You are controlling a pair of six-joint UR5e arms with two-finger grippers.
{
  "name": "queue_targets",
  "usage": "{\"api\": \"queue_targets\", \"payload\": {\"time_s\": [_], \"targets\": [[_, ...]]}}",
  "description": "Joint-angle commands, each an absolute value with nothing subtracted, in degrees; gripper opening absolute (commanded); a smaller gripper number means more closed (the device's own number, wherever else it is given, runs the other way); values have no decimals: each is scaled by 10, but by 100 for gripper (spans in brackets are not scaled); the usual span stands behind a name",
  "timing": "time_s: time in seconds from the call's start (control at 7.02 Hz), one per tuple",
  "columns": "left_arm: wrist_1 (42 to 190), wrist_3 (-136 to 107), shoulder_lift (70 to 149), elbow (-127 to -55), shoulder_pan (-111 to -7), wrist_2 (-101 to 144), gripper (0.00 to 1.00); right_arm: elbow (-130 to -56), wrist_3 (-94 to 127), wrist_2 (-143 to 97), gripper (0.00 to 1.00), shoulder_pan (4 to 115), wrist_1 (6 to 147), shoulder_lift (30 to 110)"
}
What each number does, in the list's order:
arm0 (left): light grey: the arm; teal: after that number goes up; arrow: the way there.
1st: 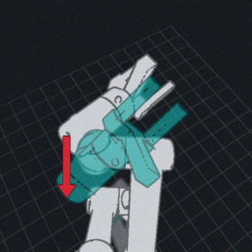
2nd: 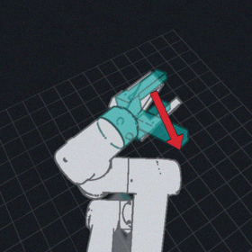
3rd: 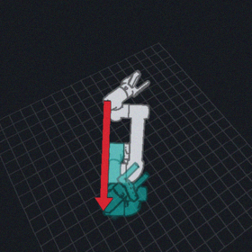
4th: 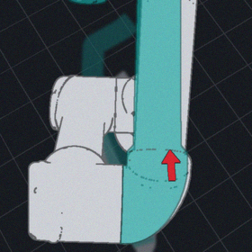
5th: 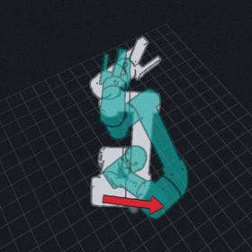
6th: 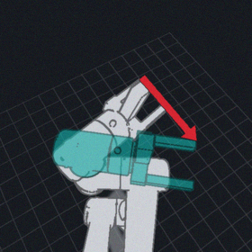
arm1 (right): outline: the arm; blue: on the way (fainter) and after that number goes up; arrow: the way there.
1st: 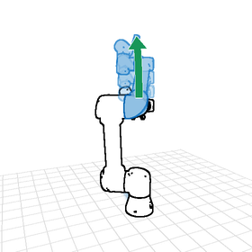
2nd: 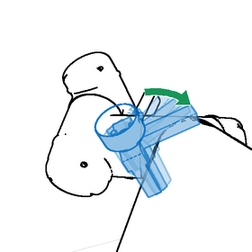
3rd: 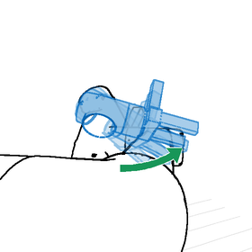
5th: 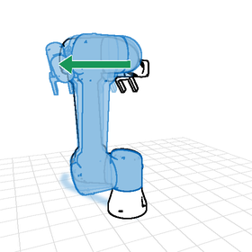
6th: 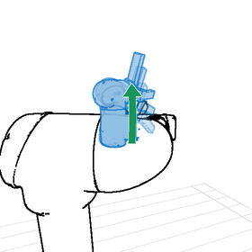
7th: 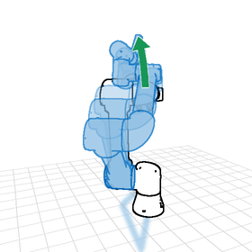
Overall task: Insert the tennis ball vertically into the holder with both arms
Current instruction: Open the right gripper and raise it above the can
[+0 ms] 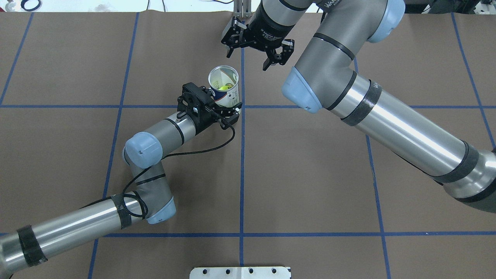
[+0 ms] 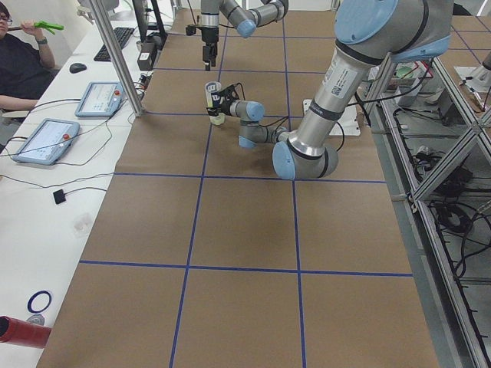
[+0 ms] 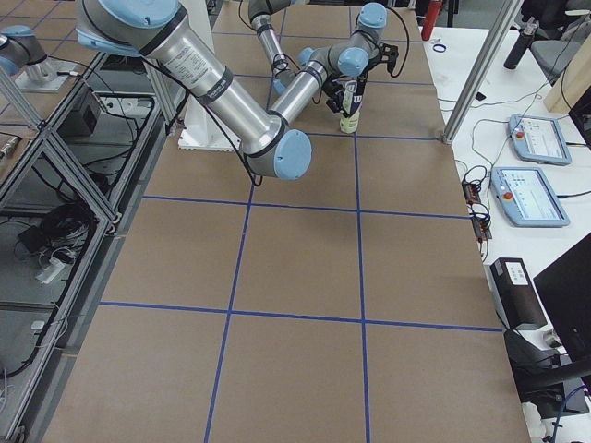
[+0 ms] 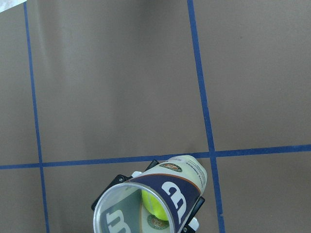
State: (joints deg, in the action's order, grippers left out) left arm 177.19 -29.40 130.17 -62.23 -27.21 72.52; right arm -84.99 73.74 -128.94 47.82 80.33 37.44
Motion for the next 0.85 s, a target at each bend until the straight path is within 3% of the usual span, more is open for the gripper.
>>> {"api": "queue_targets", "payload": {"time_s": [0.0,0.71], "targets": [[1772,-293,1302,-623,-272,725,97,-850,737,-1289,99,478,803,374],[1772,-288,1282,-641,-274,731,99,-860,737,-1291,99,482,803,378]]}}
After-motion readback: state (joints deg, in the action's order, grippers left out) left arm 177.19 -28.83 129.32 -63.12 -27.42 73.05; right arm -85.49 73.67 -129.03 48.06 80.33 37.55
